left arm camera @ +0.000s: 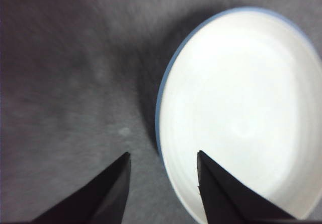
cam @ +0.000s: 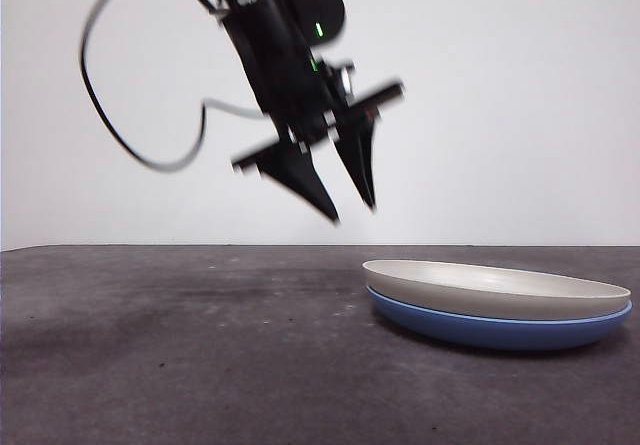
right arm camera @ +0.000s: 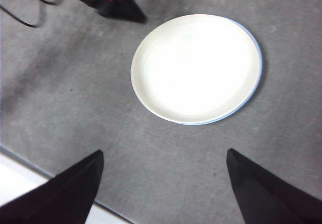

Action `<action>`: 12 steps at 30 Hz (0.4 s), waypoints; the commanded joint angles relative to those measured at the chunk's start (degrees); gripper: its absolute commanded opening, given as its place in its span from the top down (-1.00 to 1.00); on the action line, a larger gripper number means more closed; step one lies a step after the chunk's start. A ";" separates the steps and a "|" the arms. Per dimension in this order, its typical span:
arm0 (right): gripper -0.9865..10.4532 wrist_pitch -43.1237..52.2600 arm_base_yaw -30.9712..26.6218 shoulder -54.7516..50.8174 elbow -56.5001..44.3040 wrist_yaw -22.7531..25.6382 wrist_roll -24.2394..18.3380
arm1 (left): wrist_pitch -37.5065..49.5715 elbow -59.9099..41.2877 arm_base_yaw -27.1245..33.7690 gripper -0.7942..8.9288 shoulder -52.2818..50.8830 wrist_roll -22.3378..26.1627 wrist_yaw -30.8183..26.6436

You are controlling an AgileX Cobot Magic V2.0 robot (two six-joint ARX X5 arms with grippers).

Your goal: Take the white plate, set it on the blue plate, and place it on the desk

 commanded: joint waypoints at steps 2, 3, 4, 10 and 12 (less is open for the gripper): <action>0.14 0.55 0.17 1.03 1.05 0.42 0.59 | -0.59 2.05 0.79 0.39 -6.99 2.54 -2.40; 0.14 0.55 0.17 1.40 1.05 0.42 0.59 | -0.63 2.05 1.25 0.39 -8.90 2.56 -2.40; 0.14 0.57 0.17 1.62 1.05 0.42 0.59 | -0.61 2.05 1.55 0.39 -10.36 2.56 -2.40; 0.14 2.10 0.17 2.67 1.05 0.39 0.63 | -1.90 1.14 3.78 0.39 -20.87 4.37 -2.40; 0.14 2.86 0.17 2.99 1.05 0.39 0.81 | -1.90 -1.20 4.63 0.39 -24.63 4.57 -2.40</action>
